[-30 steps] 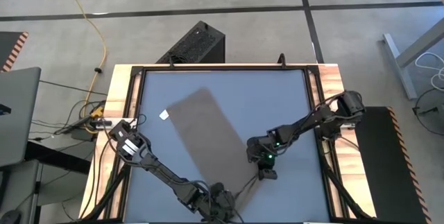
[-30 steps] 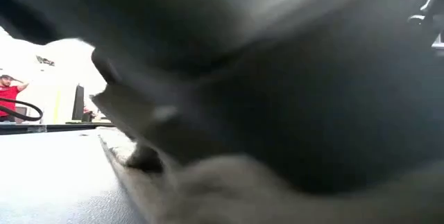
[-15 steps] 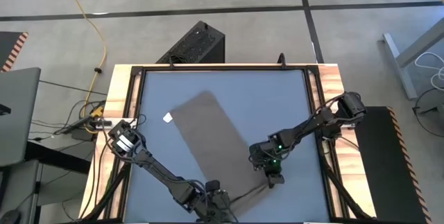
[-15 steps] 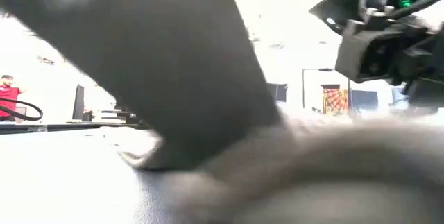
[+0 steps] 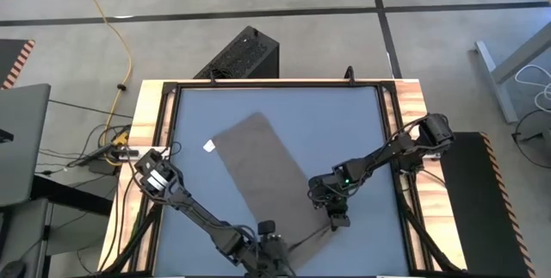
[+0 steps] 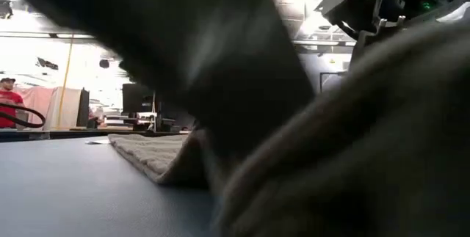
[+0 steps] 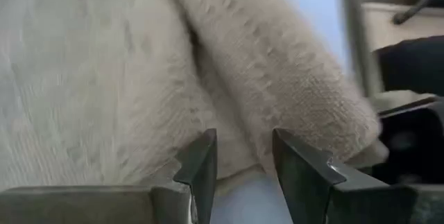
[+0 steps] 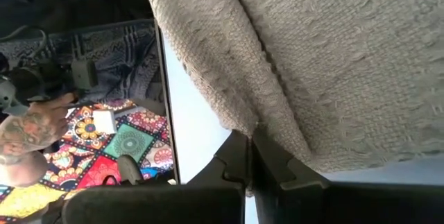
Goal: Roll towel into tight, uniform cylinder
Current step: Roll the gray towel
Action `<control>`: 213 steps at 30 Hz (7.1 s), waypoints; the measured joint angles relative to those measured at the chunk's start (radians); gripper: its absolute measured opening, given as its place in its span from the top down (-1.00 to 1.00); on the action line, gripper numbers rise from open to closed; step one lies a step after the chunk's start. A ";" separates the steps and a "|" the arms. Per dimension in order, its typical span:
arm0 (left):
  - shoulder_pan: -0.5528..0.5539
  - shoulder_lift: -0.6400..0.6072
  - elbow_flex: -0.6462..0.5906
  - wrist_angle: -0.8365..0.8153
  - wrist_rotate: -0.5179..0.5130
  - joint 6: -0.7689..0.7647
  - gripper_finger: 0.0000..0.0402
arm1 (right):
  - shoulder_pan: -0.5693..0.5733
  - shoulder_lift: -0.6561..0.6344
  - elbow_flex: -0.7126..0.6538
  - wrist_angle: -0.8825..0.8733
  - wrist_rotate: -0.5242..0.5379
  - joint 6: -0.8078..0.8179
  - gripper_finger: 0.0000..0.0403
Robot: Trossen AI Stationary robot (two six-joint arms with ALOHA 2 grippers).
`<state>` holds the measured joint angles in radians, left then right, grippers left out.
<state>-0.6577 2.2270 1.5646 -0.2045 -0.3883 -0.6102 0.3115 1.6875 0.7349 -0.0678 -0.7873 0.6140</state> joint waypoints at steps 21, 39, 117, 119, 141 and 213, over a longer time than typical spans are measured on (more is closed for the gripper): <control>0.006 -0.001 0.002 -0.047 0.328 -0.188 0.35 | -0.107 0.027 -0.038 0.084 0.008 0.139 0.88; -0.023 -0.135 -0.001 -0.281 0.256 -0.160 0.35 | -0.069 0.031 -0.048 0.076 0.271 0.136 0.88; 0.054 -0.066 0.002 -0.050 0.258 -0.301 0.98 | -0.071 -0.048 -0.005 -0.043 0.161 -0.088 0.66; 0.043 -0.066 0.002 -0.055 0.259 -0.319 0.98 | -0.072 -0.090 -0.005 -0.049 0.194 -0.133 0.66; -0.056 -0.065 0.001 -0.259 0.094 -0.647 0.99 | -0.275 0.212 0.241 0.222 0.876 -0.444 0.93; -0.003 -0.136 0.000 -0.378 0.103 -0.259 0.98 | 0.161 -0.349 -0.327 0.584 1.086 -0.322 0.92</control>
<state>-0.6609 2.0914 1.5647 -0.5822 -0.2857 -0.8696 0.4729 1.3380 0.4076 0.5161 0.2988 0.2919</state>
